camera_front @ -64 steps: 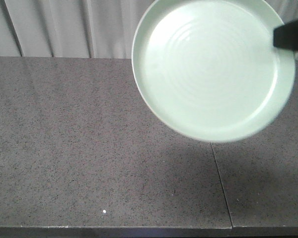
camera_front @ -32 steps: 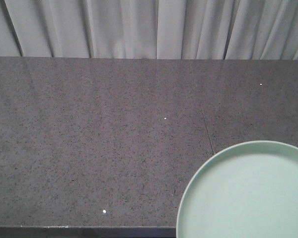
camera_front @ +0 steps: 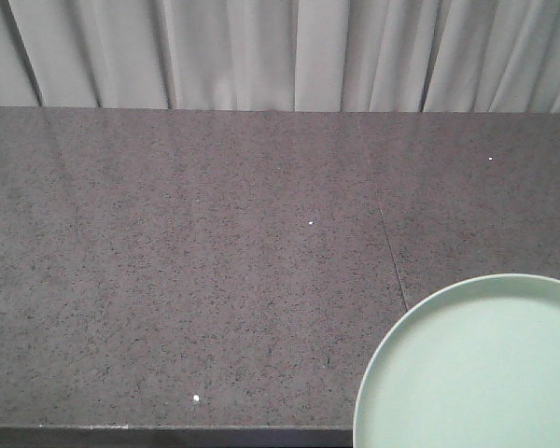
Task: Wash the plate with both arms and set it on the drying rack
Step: 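Pinch the plate rim with the right gripper and lift it, then hold the plate in the right gripper while driving away from the counter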
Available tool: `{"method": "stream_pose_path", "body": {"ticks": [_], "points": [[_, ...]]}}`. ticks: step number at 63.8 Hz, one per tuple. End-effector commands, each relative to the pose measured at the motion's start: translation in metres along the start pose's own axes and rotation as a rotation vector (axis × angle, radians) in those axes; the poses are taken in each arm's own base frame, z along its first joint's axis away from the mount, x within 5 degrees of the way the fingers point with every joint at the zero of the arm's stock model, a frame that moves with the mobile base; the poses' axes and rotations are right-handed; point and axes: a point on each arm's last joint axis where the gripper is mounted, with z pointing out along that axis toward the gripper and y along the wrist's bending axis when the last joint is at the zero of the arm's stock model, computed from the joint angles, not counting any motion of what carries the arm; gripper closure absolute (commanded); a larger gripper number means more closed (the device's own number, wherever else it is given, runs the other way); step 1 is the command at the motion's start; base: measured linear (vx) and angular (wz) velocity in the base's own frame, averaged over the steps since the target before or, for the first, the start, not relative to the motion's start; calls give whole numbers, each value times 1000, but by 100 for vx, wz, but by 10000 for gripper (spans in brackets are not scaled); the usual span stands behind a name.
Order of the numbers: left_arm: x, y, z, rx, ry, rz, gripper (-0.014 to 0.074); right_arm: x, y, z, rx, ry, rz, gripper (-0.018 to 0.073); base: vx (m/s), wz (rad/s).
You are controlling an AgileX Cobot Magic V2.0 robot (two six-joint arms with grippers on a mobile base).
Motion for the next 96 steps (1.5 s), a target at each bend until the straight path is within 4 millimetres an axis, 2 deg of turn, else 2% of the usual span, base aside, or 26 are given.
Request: {"method": "stream_pose_path", "body": {"ticks": [1, 96], "points": [[-16, -2, -4, 13, -112, -18, 603, -13, 1, -2, 1, -88, 0, 561, 0, 0], [-16, -2, -4, 13, -112, -18, 603, -13, 1, -2, 1, -88, 1, 561, -1, 4]]}}
